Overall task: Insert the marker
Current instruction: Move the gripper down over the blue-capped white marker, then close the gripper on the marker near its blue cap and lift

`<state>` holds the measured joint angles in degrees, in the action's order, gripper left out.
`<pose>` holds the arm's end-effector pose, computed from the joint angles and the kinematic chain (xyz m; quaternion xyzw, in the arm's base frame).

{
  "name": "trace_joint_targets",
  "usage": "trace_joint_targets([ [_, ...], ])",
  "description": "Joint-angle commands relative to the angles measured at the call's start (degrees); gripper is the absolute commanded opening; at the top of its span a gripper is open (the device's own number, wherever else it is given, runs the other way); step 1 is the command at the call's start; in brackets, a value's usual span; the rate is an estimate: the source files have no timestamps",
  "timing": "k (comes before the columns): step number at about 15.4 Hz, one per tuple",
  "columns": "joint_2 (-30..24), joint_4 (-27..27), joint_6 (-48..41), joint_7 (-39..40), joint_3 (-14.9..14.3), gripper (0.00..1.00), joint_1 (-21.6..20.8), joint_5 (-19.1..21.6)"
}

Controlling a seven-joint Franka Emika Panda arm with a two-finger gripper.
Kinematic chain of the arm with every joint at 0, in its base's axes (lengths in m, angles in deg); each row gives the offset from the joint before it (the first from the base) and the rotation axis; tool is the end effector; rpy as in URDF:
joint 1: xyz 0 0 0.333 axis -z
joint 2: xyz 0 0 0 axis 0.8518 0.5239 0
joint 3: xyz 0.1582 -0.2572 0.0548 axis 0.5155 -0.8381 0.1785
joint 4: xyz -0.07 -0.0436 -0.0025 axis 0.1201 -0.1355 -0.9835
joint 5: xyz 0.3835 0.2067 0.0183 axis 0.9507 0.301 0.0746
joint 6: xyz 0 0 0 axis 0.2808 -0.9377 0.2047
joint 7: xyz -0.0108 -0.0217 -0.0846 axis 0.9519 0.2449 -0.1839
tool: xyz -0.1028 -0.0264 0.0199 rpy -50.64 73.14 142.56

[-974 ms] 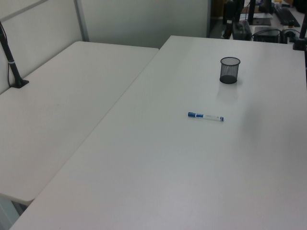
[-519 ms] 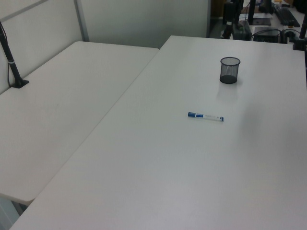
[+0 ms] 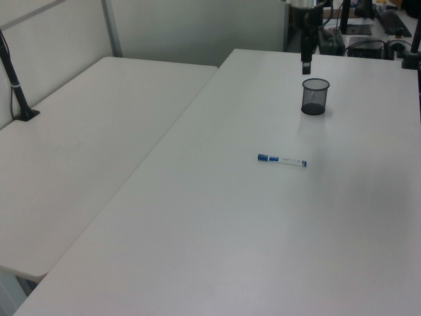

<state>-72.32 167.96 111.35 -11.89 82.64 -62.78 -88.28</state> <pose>0.6378 -0.0114 0.5212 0.9937 0.1065 -0.0337 0.0073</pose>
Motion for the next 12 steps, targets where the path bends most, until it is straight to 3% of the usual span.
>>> trace_joint_targets([
  [1, 3.6, 1.3, 6.2, -9.8, 0.0, 1.0, -4.2, -1.7],
  [4, 9.6, 1.4, 14.0, -22.0, 0.0, 1.0, -6.6, -2.8],
  [12, 19.6, 1.5, 21.7, -26.4, 0.1, 1.0, -8.9, -3.4],
])
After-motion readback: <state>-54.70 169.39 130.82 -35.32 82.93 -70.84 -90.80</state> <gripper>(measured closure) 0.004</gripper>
